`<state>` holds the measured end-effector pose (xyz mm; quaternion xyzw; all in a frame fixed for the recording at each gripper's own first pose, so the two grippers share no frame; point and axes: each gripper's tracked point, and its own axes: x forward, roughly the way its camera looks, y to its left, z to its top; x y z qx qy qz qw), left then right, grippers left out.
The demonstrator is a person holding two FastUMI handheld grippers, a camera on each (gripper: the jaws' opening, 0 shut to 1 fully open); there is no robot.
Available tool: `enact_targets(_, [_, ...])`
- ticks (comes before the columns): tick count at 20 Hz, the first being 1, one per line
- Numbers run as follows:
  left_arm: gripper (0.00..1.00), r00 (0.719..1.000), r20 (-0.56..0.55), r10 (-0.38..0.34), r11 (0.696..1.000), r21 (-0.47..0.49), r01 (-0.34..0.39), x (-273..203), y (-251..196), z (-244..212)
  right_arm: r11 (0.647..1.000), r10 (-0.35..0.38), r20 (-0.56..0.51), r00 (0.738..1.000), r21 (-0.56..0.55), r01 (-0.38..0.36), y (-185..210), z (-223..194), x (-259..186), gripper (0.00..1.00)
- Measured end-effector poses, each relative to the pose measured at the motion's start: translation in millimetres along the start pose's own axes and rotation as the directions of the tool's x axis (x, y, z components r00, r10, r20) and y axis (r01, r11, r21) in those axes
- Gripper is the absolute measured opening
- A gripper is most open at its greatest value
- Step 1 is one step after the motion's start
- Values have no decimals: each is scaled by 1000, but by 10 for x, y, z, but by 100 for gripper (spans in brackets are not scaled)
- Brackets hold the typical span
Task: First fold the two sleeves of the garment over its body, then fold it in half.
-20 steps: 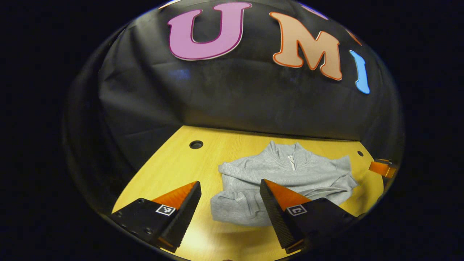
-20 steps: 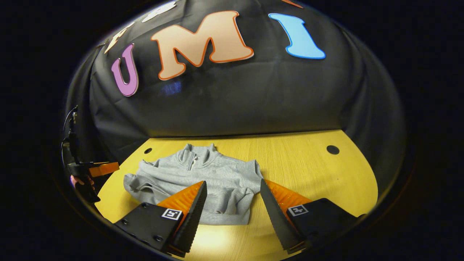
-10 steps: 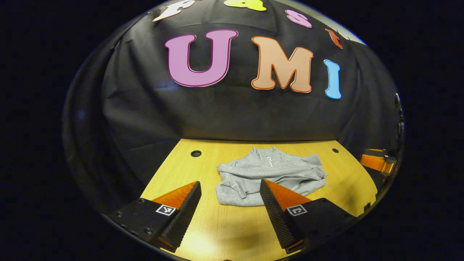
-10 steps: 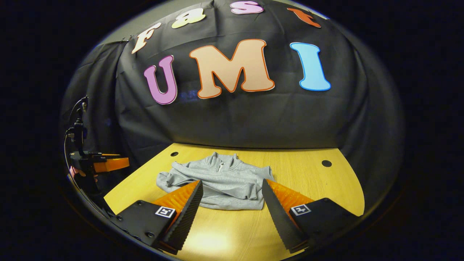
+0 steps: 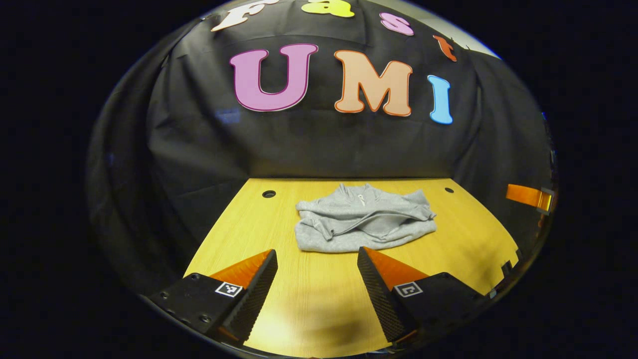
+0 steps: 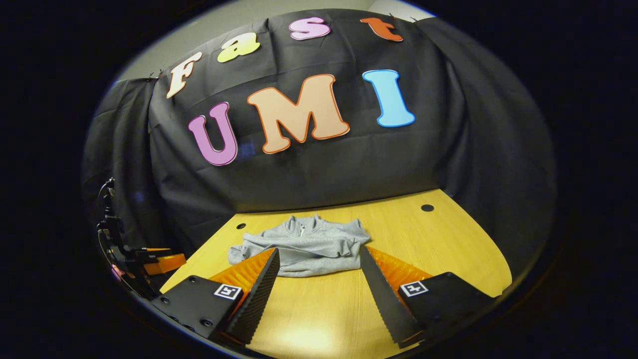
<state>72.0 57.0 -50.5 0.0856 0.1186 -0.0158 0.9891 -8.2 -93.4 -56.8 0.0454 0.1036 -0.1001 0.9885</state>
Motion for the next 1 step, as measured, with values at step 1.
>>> enact_targets(1, [94,1000,-8,-2,1000,3,2,-21,29,-15,1000,-18,0,1000,-1,18,-51,-38,-45,96])
